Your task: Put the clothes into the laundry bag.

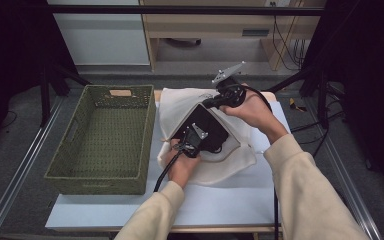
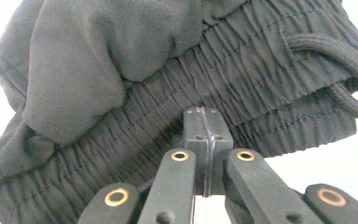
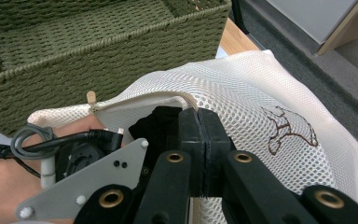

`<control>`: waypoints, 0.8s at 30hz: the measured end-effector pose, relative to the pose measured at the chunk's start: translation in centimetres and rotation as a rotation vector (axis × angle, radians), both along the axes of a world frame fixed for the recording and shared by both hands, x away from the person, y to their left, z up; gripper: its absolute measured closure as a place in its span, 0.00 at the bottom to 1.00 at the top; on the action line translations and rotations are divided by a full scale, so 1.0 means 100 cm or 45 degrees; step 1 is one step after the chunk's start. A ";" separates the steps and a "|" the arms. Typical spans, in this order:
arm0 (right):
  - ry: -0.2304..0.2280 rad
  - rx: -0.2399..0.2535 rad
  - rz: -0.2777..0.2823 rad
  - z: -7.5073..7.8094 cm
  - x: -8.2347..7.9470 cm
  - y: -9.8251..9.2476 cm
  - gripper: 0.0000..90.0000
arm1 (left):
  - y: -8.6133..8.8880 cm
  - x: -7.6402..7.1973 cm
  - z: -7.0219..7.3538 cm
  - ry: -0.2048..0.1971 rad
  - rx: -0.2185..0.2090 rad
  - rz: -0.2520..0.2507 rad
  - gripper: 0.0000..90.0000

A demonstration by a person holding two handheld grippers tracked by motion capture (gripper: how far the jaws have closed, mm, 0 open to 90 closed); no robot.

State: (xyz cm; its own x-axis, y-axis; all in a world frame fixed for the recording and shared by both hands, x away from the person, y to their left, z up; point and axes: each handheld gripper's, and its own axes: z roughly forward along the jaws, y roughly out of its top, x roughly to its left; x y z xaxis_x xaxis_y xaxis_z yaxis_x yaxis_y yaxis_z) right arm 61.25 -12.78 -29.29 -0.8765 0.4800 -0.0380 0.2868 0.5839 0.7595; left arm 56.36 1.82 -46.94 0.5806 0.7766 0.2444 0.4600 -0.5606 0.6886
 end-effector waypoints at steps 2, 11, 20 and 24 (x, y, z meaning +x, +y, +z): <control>0.001 -0.001 0.002 0.000 0.000 0.000 1.00 | -0.001 0.001 0.000 -0.009 0.000 0.004 1.00; 0.007 0.000 0.003 -0.002 -0.001 -0.002 1.00 | -0.002 0.001 0.001 -0.028 -0.007 0.016 1.00; 0.014 -0.002 -0.002 -0.005 -0.002 -0.003 1.00 | -0.003 -0.020 0.008 -0.051 -0.042 -0.038 1.00; 0.016 -0.004 -0.008 -0.006 -0.004 -0.003 1.00 | -0.003 -0.029 0.014 -0.063 -0.053 -0.056 1.00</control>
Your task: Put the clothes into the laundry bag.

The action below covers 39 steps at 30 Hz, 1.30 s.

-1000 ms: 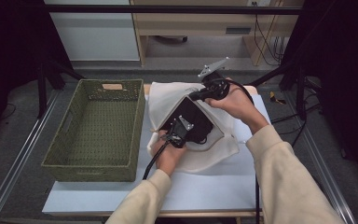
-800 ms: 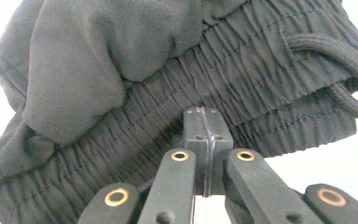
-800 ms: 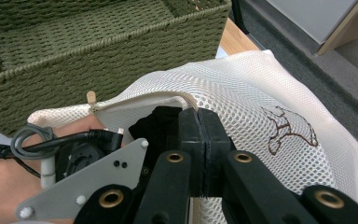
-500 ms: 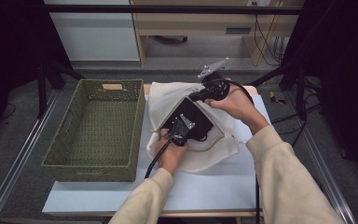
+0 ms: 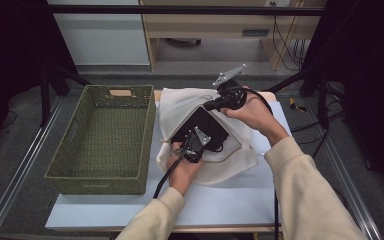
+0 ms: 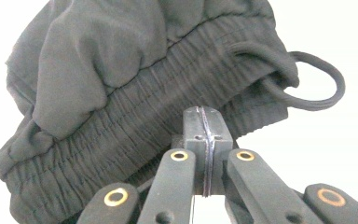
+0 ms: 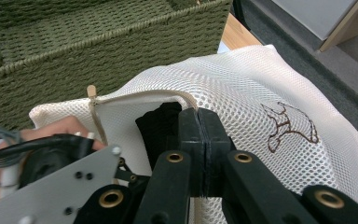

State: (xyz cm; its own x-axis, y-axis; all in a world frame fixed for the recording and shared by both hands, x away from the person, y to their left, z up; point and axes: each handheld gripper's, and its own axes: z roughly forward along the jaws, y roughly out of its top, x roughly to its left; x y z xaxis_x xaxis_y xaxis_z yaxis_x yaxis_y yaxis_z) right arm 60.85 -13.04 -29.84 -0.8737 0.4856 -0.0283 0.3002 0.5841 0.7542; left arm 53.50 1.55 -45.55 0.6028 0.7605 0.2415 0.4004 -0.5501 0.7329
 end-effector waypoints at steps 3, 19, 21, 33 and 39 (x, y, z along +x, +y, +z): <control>-0.002 -0.008 0.004 -0.001 -0.002 0.000 1.00 | 0.002 -0.005 0.004 -0.003 -0.017 -0.009 1.00; -0.001 -0.011 0.014 -0.006 -0.007 0.000 1.00 | 0.013 -0.023 0.019 -0.005 -0.134 -0.070 1.00; -0.004 -0.012 0.024 -0.007 -0.008 0.000 1.00 | 0.014 -0.027 0.021 -0.001 -0.150 -0.081 1.00; -0.009 -0.018 0.036 -0.011 -0.019 -0.004 1.00 | 0.027 -0.046 0.042 -0.010 -0.229 -0.130 1.00; -0.014 -0.022 0.044 -0.013 -0.026 -0.005 1.00 | 0.035 -0.055 0.050 0.012 -0.304 -0.138 1.00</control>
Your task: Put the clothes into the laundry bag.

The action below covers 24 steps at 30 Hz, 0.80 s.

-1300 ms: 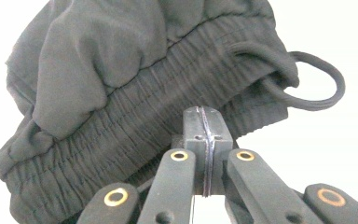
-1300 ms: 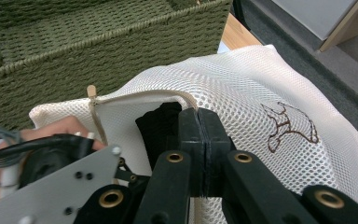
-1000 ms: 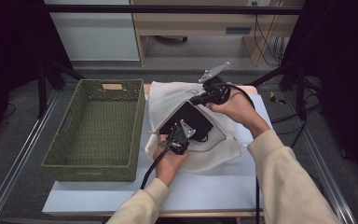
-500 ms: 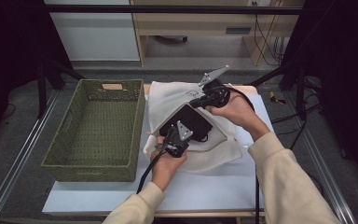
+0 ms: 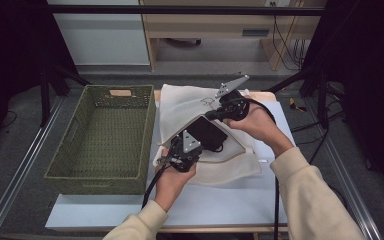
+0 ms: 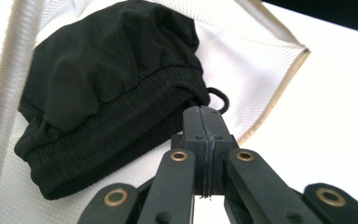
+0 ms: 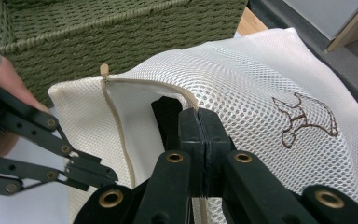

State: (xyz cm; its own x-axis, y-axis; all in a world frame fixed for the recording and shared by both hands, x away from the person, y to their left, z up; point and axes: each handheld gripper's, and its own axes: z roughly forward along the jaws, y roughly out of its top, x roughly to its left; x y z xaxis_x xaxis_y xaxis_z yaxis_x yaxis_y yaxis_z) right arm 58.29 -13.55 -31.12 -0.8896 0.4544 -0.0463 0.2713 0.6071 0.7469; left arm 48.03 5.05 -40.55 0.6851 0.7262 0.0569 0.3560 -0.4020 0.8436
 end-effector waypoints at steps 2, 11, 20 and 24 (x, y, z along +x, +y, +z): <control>-0.007 -0.006 0.001 -0.001 -0.002 -0.001 1.00 | 0.002 -0.004 0.004 -0.004 -0.013 -0.007 1.00; -0.022 -0.023 0.005 -0.013 -0.010 -0.001 1.00 | 0.011 -0.019 0.019 -0.028 -0.045 -0.042 1.00; -0.022 -0.034 0.028 -0.030 -0.018 0.006 1.00 | 0.026 -0.021 0.029 -0.022 -0.090 -0.025 1.00; -0.030 -0.046 0.028 -0.035 -0.022 0.008 1.00 | 0.031 -0.023 0.034 -0.008 -0.113 -0.021 1.00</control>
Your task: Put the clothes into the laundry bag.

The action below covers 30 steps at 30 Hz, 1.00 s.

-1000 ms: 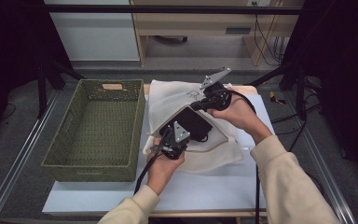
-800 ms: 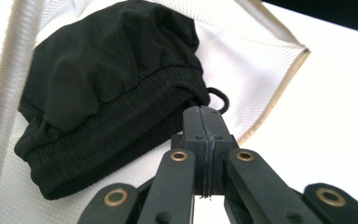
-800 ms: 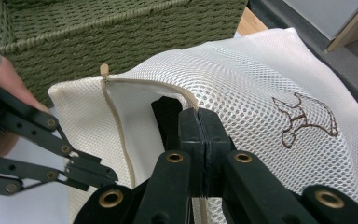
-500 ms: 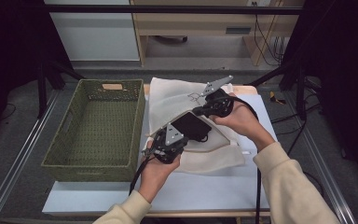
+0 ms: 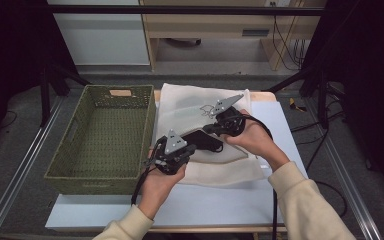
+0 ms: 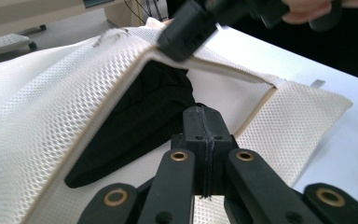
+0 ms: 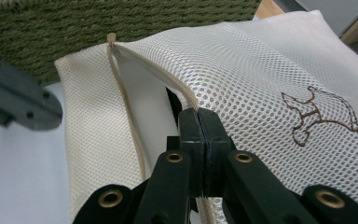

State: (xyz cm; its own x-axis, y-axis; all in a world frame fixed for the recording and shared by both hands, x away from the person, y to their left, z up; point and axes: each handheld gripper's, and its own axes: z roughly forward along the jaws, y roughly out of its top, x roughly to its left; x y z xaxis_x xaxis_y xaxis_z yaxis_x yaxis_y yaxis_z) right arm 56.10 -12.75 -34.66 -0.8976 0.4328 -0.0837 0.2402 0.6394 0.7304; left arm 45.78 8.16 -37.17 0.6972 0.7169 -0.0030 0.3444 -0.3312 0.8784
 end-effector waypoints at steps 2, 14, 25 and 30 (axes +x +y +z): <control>-0.012 -0.009 -0.001 -0.002 -0.002 0.001 1.00 | 0.004 0.000 0.003 -0.008 -0.010 0.005 1.00; -0.006 -0.041 0.007 -0.016 -0.009 0.006 0.99 | 0.025 0.002 0.012 -0.034 -0.055 0.056 1.00; 0.018 -0.070 0.020 -0.031 -0.010 0.010 1.00 | 0.033 0.004 0.015 -0.035 -0.067 0.078 1.00; 0.034 -0.091 0.030 -0.039 -0.012 0.012 0.99 | 0.035 0.004 0.016 -0.038 -0.069 0.082 1.00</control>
State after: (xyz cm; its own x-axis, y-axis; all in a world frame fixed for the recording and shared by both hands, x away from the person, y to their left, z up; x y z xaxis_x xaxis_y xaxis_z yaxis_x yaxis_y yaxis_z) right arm 54.94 -11.53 -38.59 -0.9098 0.4053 -0.0896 0.2433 0.6956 0.6760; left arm 46.18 11.64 -35.53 0.6502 0.7594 -0.0227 0.3367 -0.2612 0.9047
